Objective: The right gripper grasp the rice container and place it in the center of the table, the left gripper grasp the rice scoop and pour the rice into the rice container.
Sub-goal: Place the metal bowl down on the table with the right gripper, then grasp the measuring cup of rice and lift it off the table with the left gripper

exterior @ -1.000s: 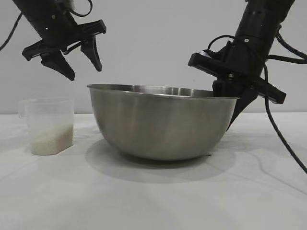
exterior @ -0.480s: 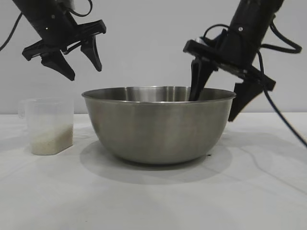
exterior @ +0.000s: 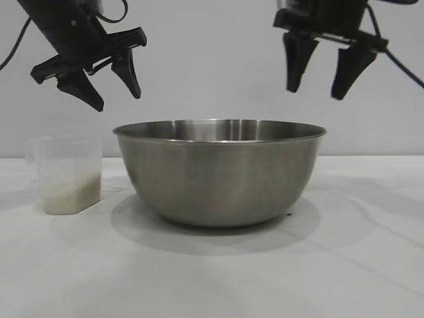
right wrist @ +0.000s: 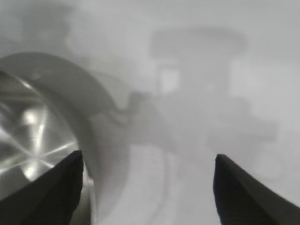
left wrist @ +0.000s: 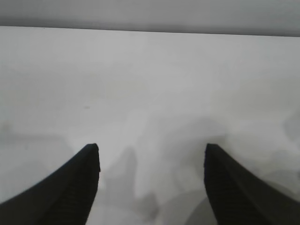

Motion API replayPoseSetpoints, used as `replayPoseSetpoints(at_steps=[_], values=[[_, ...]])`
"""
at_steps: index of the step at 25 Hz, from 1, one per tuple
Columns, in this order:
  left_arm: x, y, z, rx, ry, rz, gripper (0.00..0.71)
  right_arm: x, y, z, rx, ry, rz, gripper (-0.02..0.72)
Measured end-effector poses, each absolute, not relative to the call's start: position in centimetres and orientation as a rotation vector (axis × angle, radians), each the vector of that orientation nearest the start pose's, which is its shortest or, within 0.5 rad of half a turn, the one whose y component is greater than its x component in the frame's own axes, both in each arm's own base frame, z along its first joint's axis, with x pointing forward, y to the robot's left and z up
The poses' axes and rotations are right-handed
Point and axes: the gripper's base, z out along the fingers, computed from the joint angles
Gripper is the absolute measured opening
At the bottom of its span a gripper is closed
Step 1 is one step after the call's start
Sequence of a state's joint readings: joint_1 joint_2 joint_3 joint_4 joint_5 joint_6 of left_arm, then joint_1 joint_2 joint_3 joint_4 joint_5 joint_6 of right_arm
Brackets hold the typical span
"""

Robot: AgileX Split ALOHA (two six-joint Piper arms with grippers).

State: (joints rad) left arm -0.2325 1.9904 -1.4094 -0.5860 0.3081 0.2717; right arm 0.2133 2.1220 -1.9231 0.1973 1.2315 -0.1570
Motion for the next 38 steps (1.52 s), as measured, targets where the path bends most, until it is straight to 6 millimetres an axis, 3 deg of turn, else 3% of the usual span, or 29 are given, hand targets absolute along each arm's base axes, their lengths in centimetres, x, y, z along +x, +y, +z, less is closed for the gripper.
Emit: replayPoseSetpoints(at_steps=[7, 10, 14, 21, 27, 34, 38], values=[[43.1, -11.8, 20.4, 0.016, 2.356, -0.457, 0.422, 44.1, 4.7, 27.6, -0.258, 2.833, 0.239, 0.496], [43.1, -11.8, 20.4, 0.014, 2.356, -0.458, 0.422, 42.8, 3.3, 29.8, -0.218, 2.8, 0.223, 0.496], [43.1, -11.8, 20.4, 0.014, 2.356, -0.458, 0.422, 39.2, 2.1, 32.5, -0.184, 2.777, 0.215, 0.496], [43.1, -11.8, 20.4, 0.016, 2.359, -0.459, 0.422, 30.0, 1.9, 35.2, -0.181, 2.763, 0.212, 0.496], [43.1, -11.8, 20.4, 0.016, 2.359, -0.459, 0.422, 19.9, 1.7, 36.4, -0.186, 2.683, 0.198, 0.496], [43.1, -11.8, 20.4, 0.016, 2.359, -0.459, 0.422, 8.9, 1.3, 34.5, -0.196, 2.527, 0.135, 0.496], [43.1, -11.8, 20.4, 0.016, 2.359, -0.459, 0.422, 4.2, 1.1, 32.3, -0.196, 2.399, 0.1, 0.496]])
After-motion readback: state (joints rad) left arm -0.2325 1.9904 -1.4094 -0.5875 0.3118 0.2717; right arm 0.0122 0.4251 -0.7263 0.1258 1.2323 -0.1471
